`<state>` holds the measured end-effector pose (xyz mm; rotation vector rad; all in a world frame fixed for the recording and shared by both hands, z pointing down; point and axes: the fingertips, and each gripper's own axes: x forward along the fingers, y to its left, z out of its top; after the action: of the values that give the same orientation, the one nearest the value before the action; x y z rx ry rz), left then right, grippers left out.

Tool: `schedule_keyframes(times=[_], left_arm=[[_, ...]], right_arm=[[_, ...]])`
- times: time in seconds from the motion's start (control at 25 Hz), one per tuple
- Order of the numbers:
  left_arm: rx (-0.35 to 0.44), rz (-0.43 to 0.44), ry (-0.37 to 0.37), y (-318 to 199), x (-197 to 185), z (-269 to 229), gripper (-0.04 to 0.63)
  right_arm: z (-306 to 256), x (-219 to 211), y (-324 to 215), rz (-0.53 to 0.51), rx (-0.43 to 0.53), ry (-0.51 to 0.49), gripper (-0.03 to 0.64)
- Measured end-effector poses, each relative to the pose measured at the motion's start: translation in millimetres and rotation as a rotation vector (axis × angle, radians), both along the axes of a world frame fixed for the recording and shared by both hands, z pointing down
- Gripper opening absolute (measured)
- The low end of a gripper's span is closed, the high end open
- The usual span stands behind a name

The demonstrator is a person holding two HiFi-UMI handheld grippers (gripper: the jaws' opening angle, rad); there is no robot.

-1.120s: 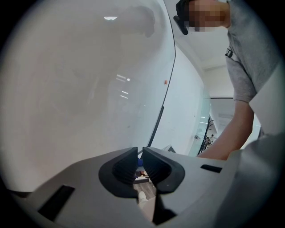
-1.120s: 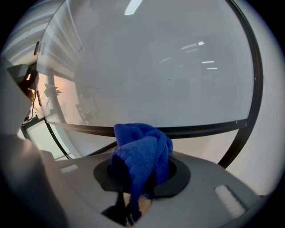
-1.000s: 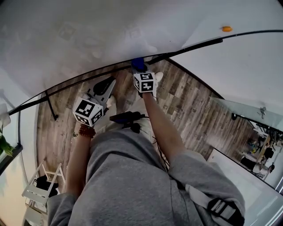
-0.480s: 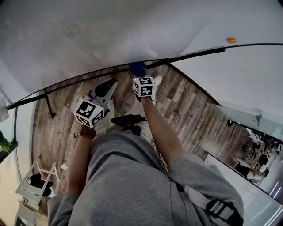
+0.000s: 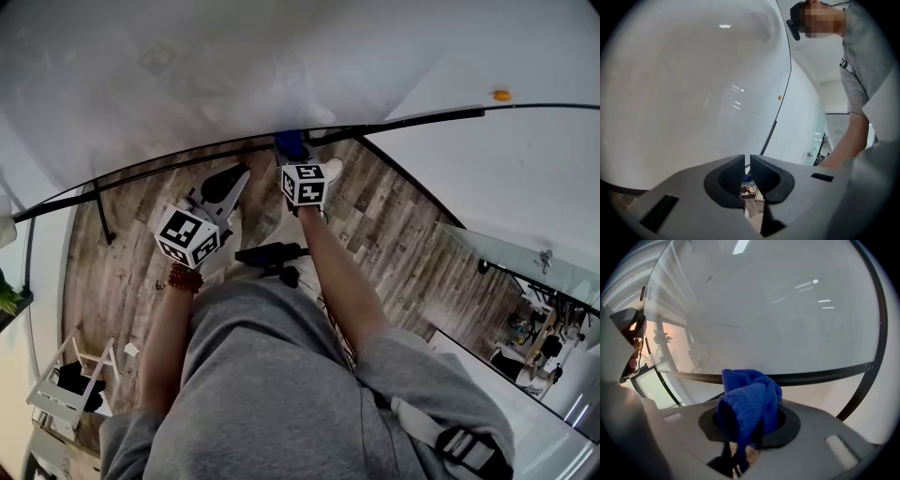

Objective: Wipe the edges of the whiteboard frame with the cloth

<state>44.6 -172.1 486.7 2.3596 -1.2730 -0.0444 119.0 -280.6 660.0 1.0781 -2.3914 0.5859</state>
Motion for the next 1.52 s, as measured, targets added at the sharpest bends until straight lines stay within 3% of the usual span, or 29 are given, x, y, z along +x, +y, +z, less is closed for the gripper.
schedule_keyframes(times=[0.44, 0.64, 0.88, 1.28, 1.52], left_arm=[[-0.031, -0.074, 0.041, -5.0, -7.2, -2.6, 0.041], [-0.095, -0.049, -0.023, 3.8, -2.4, 7.5, 0.041], [-0.157, -0.098, -0.048, 21.6, -17.6, 9.9, 0.041], [-0.102, 0.023, -0.082, 23.4, -32.9, 9.8, 0.041], [-0.105, 0.035, -0.084, 42.7, -63.3, 10.3, 0.041]], right_arm=[[-3.6, -6.1, 1.0, -0.03, -0.006, -0.012, 0.12], [-3.2, -7.3, 1.8, -0.062, 0.003, -0.042, 0.121], [-4.1, -16.9, 4.9, -0.094, -0.011, -0.058, 0.12], [-1.6, -38.1, 17.4, -0.119, 0.029, -0.013, 0.12], [-2.7, -73.4, 31.4, -0.113, 0.044, -0.013, 0.12]])
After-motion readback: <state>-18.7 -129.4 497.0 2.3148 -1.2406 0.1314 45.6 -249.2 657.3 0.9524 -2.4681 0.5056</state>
